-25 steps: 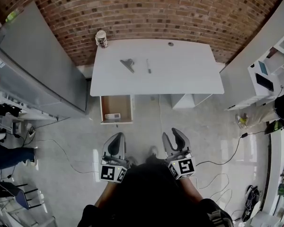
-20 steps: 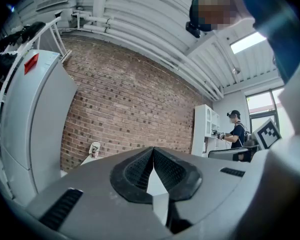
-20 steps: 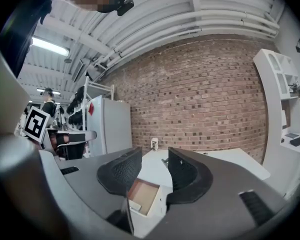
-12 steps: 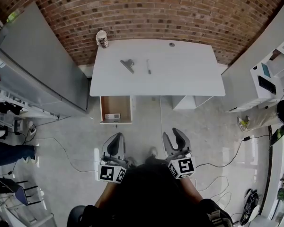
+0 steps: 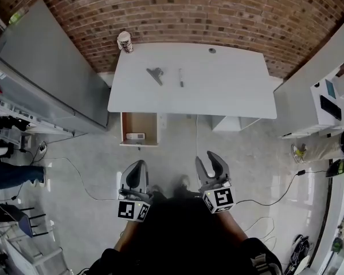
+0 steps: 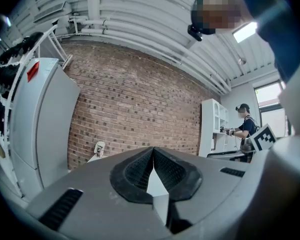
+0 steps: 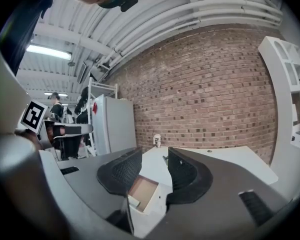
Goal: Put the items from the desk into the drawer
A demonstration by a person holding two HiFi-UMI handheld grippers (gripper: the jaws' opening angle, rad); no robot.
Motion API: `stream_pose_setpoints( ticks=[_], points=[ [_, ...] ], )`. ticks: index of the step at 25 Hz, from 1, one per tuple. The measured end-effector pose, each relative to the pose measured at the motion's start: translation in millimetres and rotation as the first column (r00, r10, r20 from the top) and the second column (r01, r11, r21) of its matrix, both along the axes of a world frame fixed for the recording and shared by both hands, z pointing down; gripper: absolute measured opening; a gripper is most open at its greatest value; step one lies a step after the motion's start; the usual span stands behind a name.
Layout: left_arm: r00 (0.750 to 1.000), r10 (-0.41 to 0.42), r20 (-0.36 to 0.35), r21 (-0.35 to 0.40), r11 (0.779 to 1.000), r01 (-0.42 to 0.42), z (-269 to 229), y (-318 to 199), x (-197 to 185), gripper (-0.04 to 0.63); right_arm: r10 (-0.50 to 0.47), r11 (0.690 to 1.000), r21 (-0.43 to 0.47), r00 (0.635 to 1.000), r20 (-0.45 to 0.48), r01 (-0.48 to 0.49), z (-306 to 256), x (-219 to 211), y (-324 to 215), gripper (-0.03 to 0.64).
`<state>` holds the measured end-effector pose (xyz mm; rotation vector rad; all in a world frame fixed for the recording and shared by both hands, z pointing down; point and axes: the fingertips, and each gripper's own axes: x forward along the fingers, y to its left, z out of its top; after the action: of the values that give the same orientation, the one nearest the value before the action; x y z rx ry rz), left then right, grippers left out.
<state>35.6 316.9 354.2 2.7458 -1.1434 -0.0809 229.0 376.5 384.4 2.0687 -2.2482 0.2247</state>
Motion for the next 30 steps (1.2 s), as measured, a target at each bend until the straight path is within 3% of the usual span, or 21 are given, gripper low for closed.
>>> stream_pose_setpoints(
  ticks=[13,22,30],
  points=[
    [1.0,-0.008,0.013,-0.018,1.0,0.009,10,-14,20,0.005,-0.062,0.998,-0.023,0.998,0.01,0.062,16,11,-46,0.138],
    [0.998,0.048,-0.03,-0.026,0.998,-0.049,13,-80,29,0.005,-0.035,0.998,-0.051,0.999,-0.005,0.034,19,5,-102,0.138],
    [0.994,0.087,-0.073,-0.052,0.995,-0.091,11,-147,15,0.005,0.045,0.995,-0.089,0.999,-0.031,-0.047,21,6,-169,0.138]
  ],
)
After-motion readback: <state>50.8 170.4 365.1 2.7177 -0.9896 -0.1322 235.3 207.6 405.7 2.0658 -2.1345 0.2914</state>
